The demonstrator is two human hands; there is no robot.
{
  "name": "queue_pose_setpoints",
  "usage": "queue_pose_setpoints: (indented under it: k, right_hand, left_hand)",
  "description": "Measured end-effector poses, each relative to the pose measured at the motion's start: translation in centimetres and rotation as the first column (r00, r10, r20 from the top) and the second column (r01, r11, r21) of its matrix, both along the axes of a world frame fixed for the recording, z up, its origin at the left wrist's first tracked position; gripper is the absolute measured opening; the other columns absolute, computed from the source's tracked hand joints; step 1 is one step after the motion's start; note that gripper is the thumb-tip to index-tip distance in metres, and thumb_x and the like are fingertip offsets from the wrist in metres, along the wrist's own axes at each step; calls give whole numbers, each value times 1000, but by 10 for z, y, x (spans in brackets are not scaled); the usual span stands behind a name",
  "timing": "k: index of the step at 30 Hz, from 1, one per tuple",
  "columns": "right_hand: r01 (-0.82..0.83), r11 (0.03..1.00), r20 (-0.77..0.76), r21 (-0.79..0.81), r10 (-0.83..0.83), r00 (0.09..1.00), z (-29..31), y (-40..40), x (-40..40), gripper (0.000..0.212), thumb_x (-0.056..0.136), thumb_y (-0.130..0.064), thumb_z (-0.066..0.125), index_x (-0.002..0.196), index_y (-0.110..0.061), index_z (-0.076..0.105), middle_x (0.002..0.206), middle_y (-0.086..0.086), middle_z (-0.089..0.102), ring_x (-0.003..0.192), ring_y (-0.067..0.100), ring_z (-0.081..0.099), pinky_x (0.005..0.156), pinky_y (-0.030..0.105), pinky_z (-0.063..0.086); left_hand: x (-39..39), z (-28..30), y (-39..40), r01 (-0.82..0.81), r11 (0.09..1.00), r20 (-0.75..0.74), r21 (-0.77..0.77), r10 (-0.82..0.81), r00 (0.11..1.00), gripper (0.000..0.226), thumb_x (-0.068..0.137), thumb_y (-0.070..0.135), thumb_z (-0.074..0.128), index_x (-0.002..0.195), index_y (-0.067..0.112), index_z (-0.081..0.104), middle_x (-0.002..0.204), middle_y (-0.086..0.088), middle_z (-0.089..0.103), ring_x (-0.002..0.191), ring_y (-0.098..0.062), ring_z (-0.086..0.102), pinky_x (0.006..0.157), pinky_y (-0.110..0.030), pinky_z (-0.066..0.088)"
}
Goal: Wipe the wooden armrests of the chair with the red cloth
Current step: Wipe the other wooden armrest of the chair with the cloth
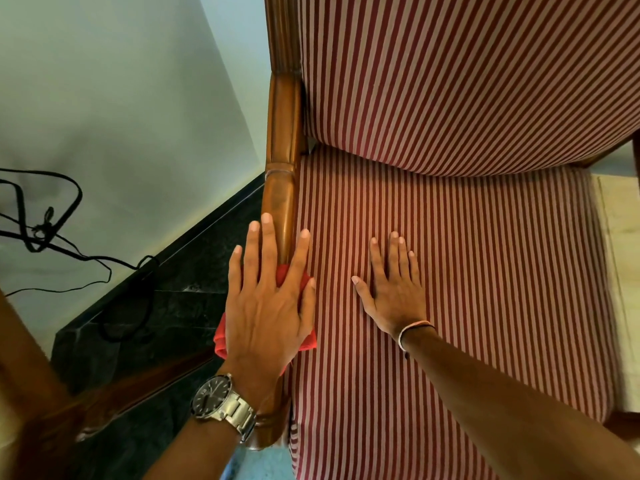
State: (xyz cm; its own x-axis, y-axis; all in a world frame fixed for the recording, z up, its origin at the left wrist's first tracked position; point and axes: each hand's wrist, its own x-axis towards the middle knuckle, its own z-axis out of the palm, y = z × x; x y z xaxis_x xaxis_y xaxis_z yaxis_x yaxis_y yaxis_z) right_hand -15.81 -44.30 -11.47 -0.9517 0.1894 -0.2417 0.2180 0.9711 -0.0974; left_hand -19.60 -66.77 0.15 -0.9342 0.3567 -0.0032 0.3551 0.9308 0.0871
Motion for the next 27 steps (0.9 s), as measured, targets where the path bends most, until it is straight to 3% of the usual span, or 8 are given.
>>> queue_pose_setpoints:
  k: [15, 27]
  right_hand:
    - [9, 1000, 17, 2, -9, 1000, 2, -1, -2, 79, 100, -63, 22, 163, -18, 5, 171, 18, -1, 159, 34, -2, 128, 54, 14]
    - [11, 999, 40, -31, -10, 999, 6, -2, -3, 80, 98, -65, 15, 162, -20, 1, 170, 17, -7, 159, 33, -6, 129, 53, 11]
  left_hand:
    - [-97, 6, 34, -25, 999, -15, 45, 25, 1000, 66, 102, 50, 30, 161, 31, 10, 171, -18, 2, 158, -36, 3, 126, -55, 15]
    - [-95, 17, 35, -23, 999, 56, 33, 21, 998, 69, 101, 55, 25, 162, 27, 7, 171, -18, 0, 158, -35, 2, 127, -53, 13]
